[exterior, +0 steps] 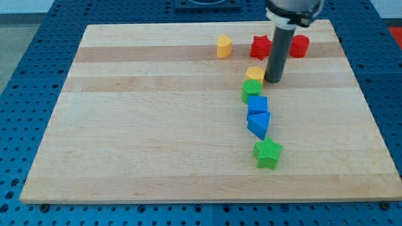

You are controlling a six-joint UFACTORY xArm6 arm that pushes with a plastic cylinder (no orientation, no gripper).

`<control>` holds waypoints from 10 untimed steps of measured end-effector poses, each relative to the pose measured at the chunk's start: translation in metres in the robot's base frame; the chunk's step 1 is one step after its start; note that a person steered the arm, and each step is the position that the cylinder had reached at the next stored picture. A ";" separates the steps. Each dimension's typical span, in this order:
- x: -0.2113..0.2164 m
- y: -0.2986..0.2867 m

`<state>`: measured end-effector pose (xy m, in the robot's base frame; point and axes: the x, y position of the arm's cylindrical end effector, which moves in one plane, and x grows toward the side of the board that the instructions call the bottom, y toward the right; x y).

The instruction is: Slide the blue triangle to the center

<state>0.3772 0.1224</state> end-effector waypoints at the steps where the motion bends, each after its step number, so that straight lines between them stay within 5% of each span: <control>1: -0.001 0.012; 2: 0.011 0.016; 6: 0.003 -0.160; 7: 0.042 -0.146; 9: -0.018 -0.176; 10: 0.010 -0.139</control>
<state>0.3875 -0.0164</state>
